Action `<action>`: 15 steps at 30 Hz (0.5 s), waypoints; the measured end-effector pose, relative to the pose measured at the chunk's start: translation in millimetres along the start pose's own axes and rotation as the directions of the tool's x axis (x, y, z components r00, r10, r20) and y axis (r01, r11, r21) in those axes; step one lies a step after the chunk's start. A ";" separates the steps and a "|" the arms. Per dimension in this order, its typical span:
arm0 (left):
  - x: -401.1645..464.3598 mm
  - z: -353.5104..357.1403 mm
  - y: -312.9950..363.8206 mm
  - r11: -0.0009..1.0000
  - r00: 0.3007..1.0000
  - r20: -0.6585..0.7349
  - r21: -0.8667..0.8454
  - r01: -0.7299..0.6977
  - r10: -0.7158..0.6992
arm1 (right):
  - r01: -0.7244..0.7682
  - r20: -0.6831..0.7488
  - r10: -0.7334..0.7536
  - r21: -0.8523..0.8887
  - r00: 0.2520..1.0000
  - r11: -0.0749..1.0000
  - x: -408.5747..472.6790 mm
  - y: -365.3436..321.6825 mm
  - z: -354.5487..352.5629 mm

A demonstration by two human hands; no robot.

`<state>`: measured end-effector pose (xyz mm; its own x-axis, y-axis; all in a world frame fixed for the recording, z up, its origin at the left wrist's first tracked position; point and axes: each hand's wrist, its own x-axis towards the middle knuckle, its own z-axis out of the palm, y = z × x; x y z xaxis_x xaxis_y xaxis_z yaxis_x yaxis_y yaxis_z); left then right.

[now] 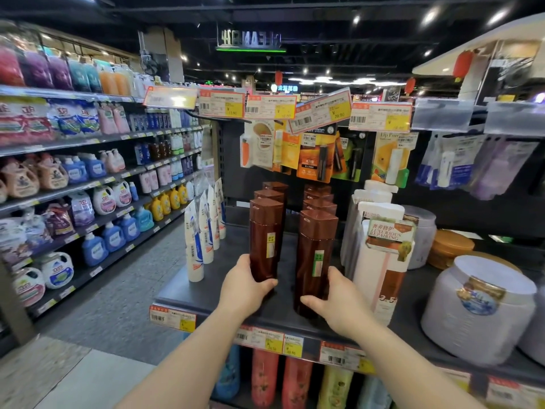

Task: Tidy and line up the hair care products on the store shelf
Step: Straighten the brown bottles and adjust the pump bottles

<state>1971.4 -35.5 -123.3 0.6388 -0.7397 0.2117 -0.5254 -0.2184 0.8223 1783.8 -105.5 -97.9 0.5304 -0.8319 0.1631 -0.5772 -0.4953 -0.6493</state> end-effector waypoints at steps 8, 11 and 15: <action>-21.4 1.1 2.2 0.995 0.995 0.032 -0.049 -0.091 0.093 | 0.004 0.020 -0.004 0.012 1.000 1.000 5.0 7.2 5.1; -22.3 -0.8 1.5 0.995 0.994 0.035 -0.033 -0.098 0.099 | 0.006 0.032 -0.007 0.029 0.999 1.000 6.0 8.0 4.6; -21.9 -2.8 -1.0 0.995 0.994 0.026 -0.021 -0.102 0.102 | -0.007 0.039 0.006 0.021 0.999 1.000 6.0 8.1 6.2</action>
<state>1959.5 -17.3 -127.4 0.5667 -0.7746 0.2809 -0.5761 -0.1287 0.8072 1786.2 -113.0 -106.8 0.5505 -0.8246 0.1300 -0.5676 -0.4839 -0.6661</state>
